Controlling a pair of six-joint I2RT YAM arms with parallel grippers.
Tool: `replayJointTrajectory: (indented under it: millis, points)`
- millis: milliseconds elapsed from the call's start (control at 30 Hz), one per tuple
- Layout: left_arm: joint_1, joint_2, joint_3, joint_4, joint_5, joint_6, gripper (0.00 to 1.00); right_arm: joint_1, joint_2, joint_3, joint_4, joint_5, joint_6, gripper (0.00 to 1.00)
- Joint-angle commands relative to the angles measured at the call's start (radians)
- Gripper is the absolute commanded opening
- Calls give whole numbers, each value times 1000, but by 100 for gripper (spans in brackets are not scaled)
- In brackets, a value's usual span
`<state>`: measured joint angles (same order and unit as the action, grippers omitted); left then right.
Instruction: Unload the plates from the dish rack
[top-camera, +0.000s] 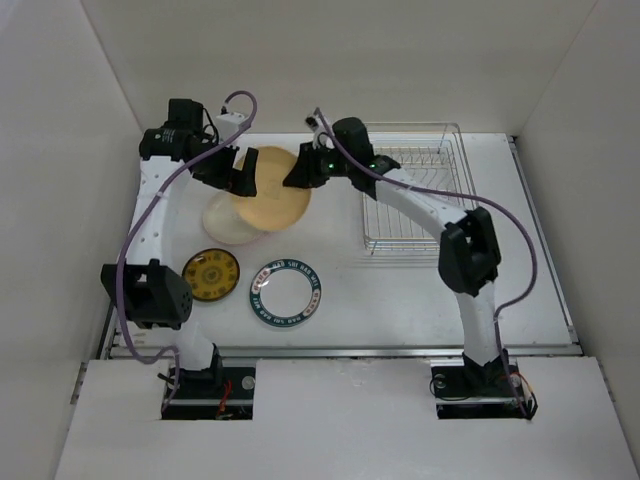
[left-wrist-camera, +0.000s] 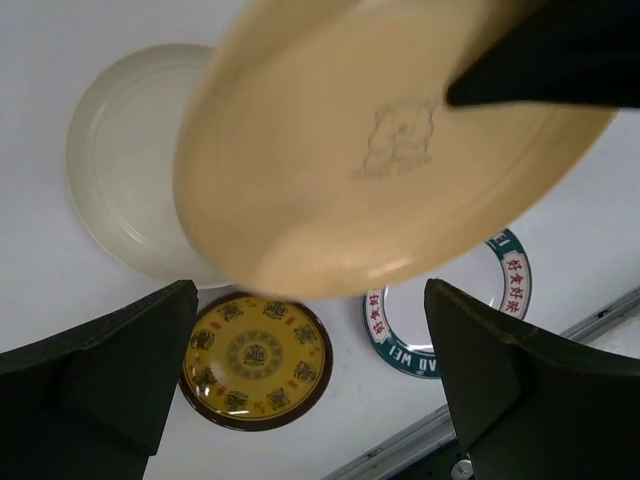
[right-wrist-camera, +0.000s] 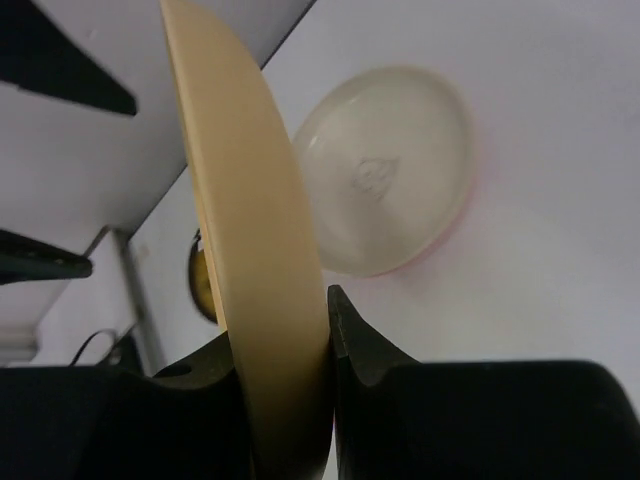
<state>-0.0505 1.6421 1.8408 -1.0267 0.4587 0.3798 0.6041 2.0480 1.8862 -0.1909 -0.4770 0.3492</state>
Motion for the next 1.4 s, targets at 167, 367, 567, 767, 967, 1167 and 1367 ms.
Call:
replayJointTrajectory:
  millis: [167, 367, 567, 767, 967, 1167, 1367]
  points:
    - [1, 120, -52, 17, -83, -12, 85, 48, 123, 45, 376, -448, 224, 0]
    - [1, 169, -52, -4, -130, -30, 20, 48, 146, 4, 478, -448, 275, 0]
    - [11, 180, -6, -27, -181, -62, 0, 48, 155, 13, 432, -399, 284, 18]
    - [196, 251, 127, -27, -206, -105, 0, 5, 101, 48, 244, -172, 212, 52]
    - [293, 401, 227, -82, -9, -131, 0, 5, 46, 45, -7, 40, 68, 52]
    - [293, 567, 288, -206, 83, -98, 0, 5, -3, -13, -27, 49, 39, 51]
    - [284, 588, 244, -182, 48, -87, 9, 5, -23, -52, -27, 38, 30, 51]
